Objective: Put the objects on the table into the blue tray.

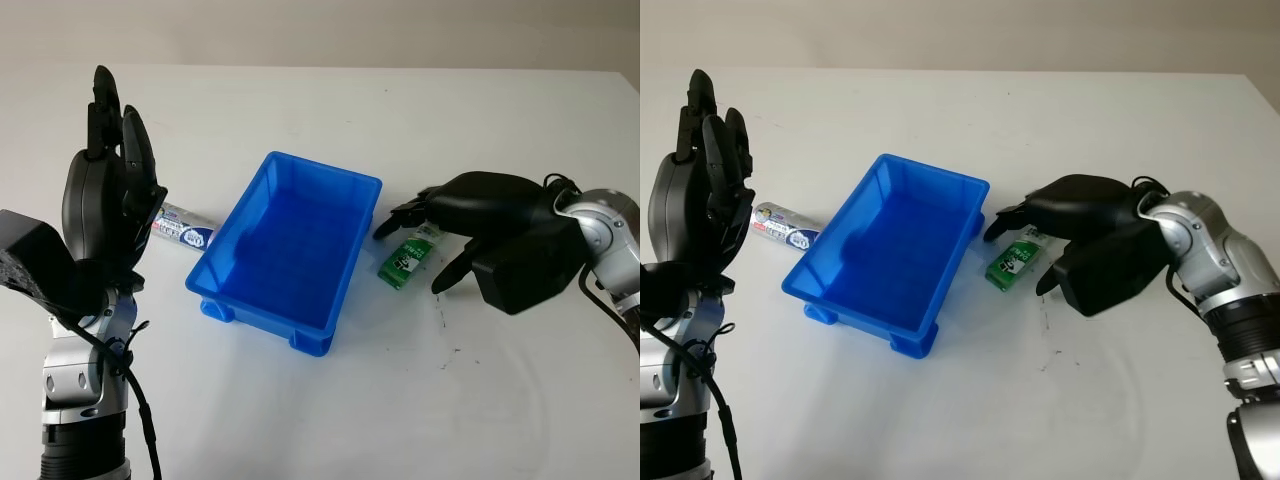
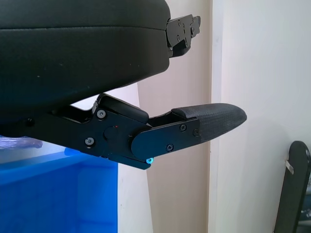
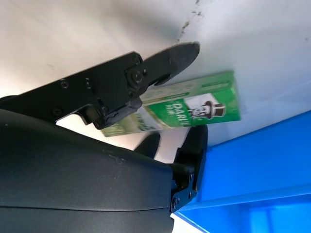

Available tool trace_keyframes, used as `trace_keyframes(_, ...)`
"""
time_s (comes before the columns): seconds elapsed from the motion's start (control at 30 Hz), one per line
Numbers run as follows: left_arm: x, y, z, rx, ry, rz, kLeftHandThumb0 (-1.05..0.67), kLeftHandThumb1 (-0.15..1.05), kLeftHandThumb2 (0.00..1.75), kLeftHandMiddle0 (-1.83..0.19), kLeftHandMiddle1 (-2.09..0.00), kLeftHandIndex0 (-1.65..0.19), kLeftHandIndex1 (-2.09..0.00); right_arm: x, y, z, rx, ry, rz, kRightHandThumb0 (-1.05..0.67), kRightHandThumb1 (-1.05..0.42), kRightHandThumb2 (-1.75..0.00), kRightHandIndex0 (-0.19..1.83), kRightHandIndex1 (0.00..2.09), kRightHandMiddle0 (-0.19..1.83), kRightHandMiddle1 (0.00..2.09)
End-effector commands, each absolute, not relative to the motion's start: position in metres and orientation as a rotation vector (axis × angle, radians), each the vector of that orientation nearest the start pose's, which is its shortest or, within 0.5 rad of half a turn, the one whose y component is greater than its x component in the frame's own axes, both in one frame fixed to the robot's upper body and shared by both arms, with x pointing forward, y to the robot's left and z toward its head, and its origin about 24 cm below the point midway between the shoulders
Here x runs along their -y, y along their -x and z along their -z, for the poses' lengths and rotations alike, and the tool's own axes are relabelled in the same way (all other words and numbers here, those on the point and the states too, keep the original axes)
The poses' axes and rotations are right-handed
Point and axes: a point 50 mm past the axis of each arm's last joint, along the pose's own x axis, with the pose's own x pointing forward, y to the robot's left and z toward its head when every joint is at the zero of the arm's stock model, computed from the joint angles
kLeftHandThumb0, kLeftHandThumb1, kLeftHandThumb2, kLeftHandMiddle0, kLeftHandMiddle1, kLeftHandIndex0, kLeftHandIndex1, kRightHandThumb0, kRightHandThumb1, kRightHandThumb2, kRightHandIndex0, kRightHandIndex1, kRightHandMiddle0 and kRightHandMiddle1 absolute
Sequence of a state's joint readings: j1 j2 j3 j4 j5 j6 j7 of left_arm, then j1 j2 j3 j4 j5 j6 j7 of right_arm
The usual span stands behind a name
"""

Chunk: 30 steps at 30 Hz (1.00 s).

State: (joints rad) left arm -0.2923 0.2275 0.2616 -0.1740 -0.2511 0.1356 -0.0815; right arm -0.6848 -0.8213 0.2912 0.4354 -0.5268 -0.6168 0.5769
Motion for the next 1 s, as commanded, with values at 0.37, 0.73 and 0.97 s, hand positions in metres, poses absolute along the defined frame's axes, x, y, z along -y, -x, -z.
trace_keyframes(0.37,-0.223,-0.286,-0.166,0.385,0.027,-0.045,-0.79,1.05,0.65,0.19,0.00,0.19,0.00,0.211,-0.330,-0.152,0.405,1.721,-0.758,-0.26,-1.00,-0.05,0.50,2.09,0.39,2.09)
trace_keyframes(0.73,-0.223,-0.285,-0.166,0.384,0.027,-0.043,-0.79,1.05,0.64,0.19,0.00,0.19,0.00,0.230,-0.346,-0.144,0.372,1.806,-0.693,-0.30,-0.98,-0.06,0.79,2.09,0.42,2.09)
trace_keyframes(0.97,-0.224,-0.285,-0.167,0.384,0.023,-0.048,-0.79,1.05,0.65,0.19,0.00,0.19,0.00,0.246,-0.361,-0.182,0.316,1.786,-0.473,-0.27,-0.98,-0.06,0.53,2.09,0.20,2.09)
